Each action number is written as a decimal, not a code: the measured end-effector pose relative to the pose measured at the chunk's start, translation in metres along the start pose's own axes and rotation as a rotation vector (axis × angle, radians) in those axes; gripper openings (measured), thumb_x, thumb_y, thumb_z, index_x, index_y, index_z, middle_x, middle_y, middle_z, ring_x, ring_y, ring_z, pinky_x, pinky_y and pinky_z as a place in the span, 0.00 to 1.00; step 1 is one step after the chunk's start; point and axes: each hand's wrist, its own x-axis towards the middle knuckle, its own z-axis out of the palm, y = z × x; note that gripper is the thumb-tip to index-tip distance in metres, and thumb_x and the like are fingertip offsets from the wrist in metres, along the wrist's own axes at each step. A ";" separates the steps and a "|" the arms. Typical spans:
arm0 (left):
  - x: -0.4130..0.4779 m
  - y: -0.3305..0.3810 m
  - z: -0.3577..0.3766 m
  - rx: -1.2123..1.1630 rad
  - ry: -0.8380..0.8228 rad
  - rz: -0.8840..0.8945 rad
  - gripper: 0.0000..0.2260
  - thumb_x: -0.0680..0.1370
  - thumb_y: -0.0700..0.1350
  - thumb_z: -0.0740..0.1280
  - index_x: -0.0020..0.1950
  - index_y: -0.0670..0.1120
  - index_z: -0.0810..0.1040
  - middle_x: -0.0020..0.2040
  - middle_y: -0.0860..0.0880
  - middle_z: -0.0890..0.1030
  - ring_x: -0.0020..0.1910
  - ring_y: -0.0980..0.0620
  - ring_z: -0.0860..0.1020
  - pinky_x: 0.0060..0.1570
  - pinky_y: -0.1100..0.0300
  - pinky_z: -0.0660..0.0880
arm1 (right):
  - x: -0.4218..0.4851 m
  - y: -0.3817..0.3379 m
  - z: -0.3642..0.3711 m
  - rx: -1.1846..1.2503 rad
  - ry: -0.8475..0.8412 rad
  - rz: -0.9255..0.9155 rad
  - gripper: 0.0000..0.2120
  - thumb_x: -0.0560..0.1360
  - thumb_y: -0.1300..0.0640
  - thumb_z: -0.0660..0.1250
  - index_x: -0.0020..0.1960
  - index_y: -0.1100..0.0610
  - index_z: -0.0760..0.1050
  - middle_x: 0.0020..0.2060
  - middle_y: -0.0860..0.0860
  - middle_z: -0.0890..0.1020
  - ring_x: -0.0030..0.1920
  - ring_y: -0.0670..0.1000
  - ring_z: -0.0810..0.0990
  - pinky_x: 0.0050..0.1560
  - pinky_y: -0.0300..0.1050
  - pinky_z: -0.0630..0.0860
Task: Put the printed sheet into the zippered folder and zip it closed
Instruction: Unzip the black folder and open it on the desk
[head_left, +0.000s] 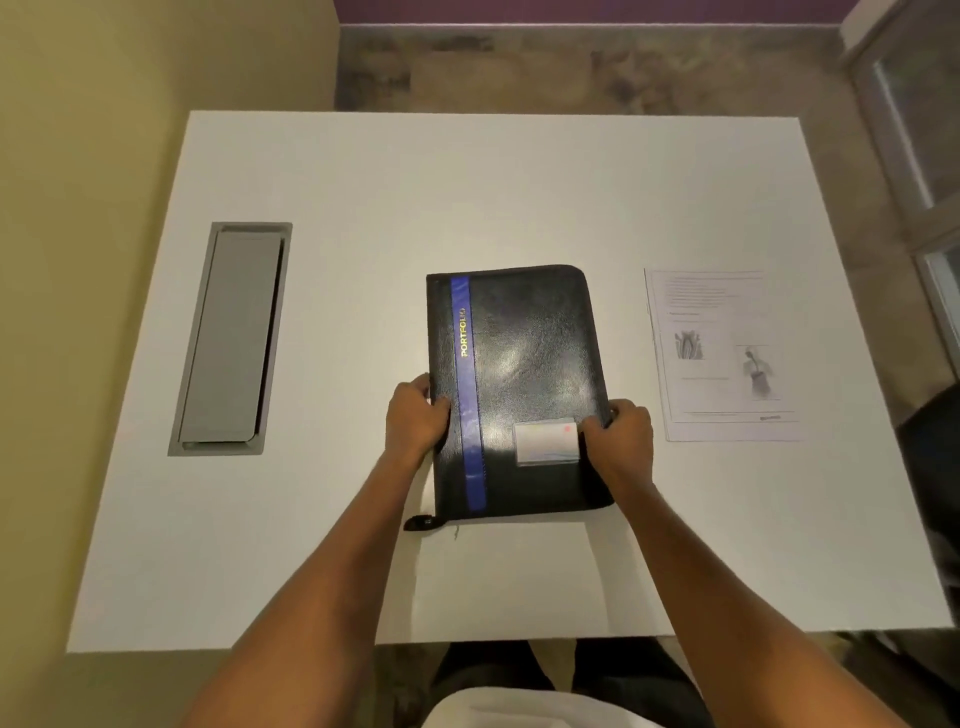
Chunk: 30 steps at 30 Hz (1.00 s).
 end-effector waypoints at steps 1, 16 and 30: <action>-0.001 -0.001 -0.001 -0.018 -0.022 -0.021 0.08 0.78 0.44 0.69 0.56 0.49 0.84 0.49 0.48 0.85 0.45 0.46 0.80 0.45 0.57 0.73 | -0.004 -0.004 -0.006 0.012 0.036 -0.005 0.18 0.74 0.52 0.68 0.60 0.61 0.78 0.53 0.56 0.79 0.49 0.56 0.80 0.48 0.53 0.80; -0.057 0.064 -0.092 -0.499 -0.233 -0.119 0.31 0.78 0.71 0.61 0.75 0.54 0.75 0.69 0.54 0.78 0.65 0.48 0.80 0.49 0.44 0.85 | -0.143 -0.108 -0.012 0.321 0.096 -0.638 0.13 0.77 0.61 0.67 0.61 0.54 0.76 0.52 0.50 0.80 0.51 0.51 0.80 0.48 0.53 0.82; -0.097 0.054 -0.137 -0.219 0.249 -0.009 0.15 0.85 0.46 0.65 0.72 0.50 0.78 0.58 0.54 0.79 0.47 0.57 0.79 0.52 0.53 0.79 | -0.115 -0.074 0.022 -0.048 -0.196 -0.725 0.23 0.80 0.58 0.64 0.75 0.58 0.70 0.71 0.54 0.75 0.71 0.54 0.74 0.73 0.46 0.70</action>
